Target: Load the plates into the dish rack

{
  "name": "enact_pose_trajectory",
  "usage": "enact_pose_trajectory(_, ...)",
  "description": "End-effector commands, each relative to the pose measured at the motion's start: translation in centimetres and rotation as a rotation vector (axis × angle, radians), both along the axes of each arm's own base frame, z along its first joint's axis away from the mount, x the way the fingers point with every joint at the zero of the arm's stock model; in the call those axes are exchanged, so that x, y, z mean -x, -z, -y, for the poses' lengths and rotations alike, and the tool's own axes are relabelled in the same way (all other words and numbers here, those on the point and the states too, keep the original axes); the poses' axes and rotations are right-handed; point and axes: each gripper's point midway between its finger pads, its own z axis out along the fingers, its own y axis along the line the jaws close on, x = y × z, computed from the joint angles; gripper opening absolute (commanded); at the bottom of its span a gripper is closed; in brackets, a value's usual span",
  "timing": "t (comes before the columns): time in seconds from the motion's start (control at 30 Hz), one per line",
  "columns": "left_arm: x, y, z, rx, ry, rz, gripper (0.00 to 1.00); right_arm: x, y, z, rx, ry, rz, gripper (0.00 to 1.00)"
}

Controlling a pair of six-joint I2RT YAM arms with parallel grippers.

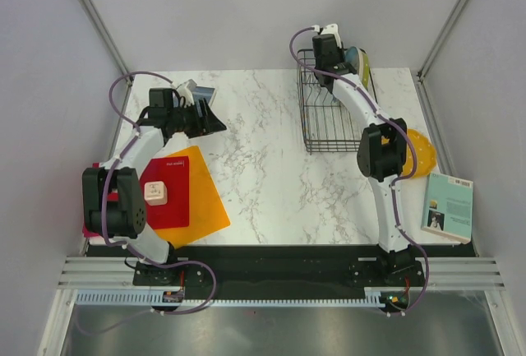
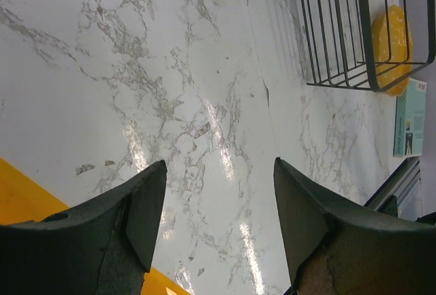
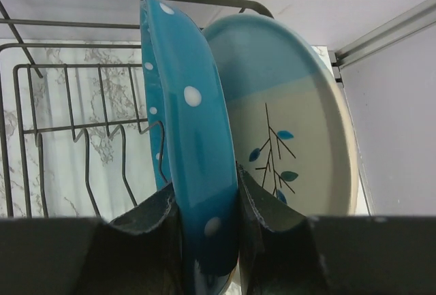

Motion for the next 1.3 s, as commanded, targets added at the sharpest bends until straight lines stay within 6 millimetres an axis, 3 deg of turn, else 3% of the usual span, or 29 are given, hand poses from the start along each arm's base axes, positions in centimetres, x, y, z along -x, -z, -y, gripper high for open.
enact_pose_trajectory(0.0, -0.6, -1.3, 1.0, 0.024, 0.023, 0.035, 0.7, -0.8, -7.5, 1.3, -0.045, 0.059, 0.212, 0.31)
enact_pose_trajectory(0.1, -0.8, -1.2, 1.3, 0.033, 0.021, 0.025, 0.7, -0.2, -8.5, 1.5, -0.046, 0.053, 0.218, 0.44)
enact_pose_trajectory(0.33, -1.0, -1.1, 1.8, 0.039, 0.029, 0.02, 0.7, 2.0, -12.3, 2.2, -0.053, 0.049, 0.253, 0.54)
enact_pose_trajectory(0.37, -0.9, -1.1, 2.0, 0.039, 0.034, 0.02, 0.7, 2.7, -13.6, 2.5, -0.054, 0.042, 0.261, 0.55)
enact_pose_trajectory(0.43, -0.8, -1.2, 2.3, 0.033, 0.04, 0.026, 0.7, 3.7, -13.6, 3.0, -0.039, 0.019, 0.23, 0.65)
enact_pose_trajectory(0.47, -0.6, -1.2, 2.3, 0.031, 0.042, 0.027, 0.7, 5.3, -15.5, 3.8, -0.042, 0.01, 0.24, 0.68)
enact_pose_trajectory(0.5, -0.4, -1.3, 2.5, 0.026, 0.046, 0.033, 0.7, 6.1, -13.5, 4.1, -0.033, -0.029, 0.171, 0.7)
enact_pose_trajectory(0.53, -0.1, -1.7, 3.0, 0.014, 0.058, 0.051, 0.7, 7.1, -13.3, 6.0, -0.034, -0.02, 0.147, 0.7)
enact_pose_trajectory(0.57, 0.3, -1.7, 3.3, 0.005, 0.068, 0.059, 0.7, 9.4, -14.7, 7.2, -0.04, -0.047, 0.13, 0.7)
enact_pose_trajectory(0.6, 0.6, -1.8, 3.5, -0.005, 0.077, 0.07, 0.7, 10.6, -11.5, 7.4, -0.042, -0.133, 0.022, 0.67)
enact_pose_trajectory(0.63, 1.1, -2.4, 4.1, -0.03, 0.095, 0.104, 0.7, 12.3, -10.1, 10.2, -0.043, -0.133, -0.049, 0.63)
enact_pose_trajectory(0.67, 1.5, -2.1, 4.4, -0.045, 0.1, 0.106, 0.7, 14.4, -11.1, 11.6, -0.044, -0.153, -0.048, 0.56)
enact_pose_trajectory(0.7, 1.8, -2.3, 4.6, -0.056, 0.103, 0.117, 0.7, 16.2, -7.4, 13.0, -0.047, -0.165, -0.146, 0.35)
enact_pose_trajectory(0.73, 2.2, -2.7, 5.1, -0.07, 0.108, 0.136, 0.69, 17.6, -6.2, 16.2, -0.051, -0.185, -0.185, 0.22)
enact_pose_trajectory(0.77, 2.6, -2.5, 5.2, -0.075, 0.106, 0.132, 0.69, 19.3, -6.1, 17.4, -0.056, -0.199, -0.187, 0.1)
enact_pose_trajectory(0.8, 3.0, -2.6, 5.3, -0.074, 0.105, 0.127, 0.68, 20.8, -3.0, 18.2, -0.081, -0.235, -0.26, 0.0)
enact_pose_trajectory(0.83, 3.2, -2.5, 5.2, -0.068, 0.089, 0.111, 0.68, 22.0, -2.1, 19.1, -0.085, -0.326, -0.285, 0.0)
enact_pose_trajectory(0.87, 3.4, -2.5, 5.1, -0.072, 0.08, 0.104, 0.67, 23.2, 0.3, 18.8, -0.099, -0.397, -0.347, 0.0)
enact_pose_trajectory(0.97, 3.6, -2.4, 4.2, -0.115, 0.067, 0.081, 0.67, 24.5, 4.5, 19.0, -0.085, -0.51, -0.469, 0.0)
enact_pose_trajectory(1.13, 3.5, -4.6, 3.5, -0.161, 0.073, 0.106, 0.67, 23.6, 9.9, 20.1, -0.179, -0.545, -0.564, 0.0)
enact_pose_trajectory(1.27, 3.5, -5.1, 3.2, -0.175, 0.064, 0.116, 0.67, 23.2, 12.5, 20.3, -0.194, -0.611, -0.609, 0.0)
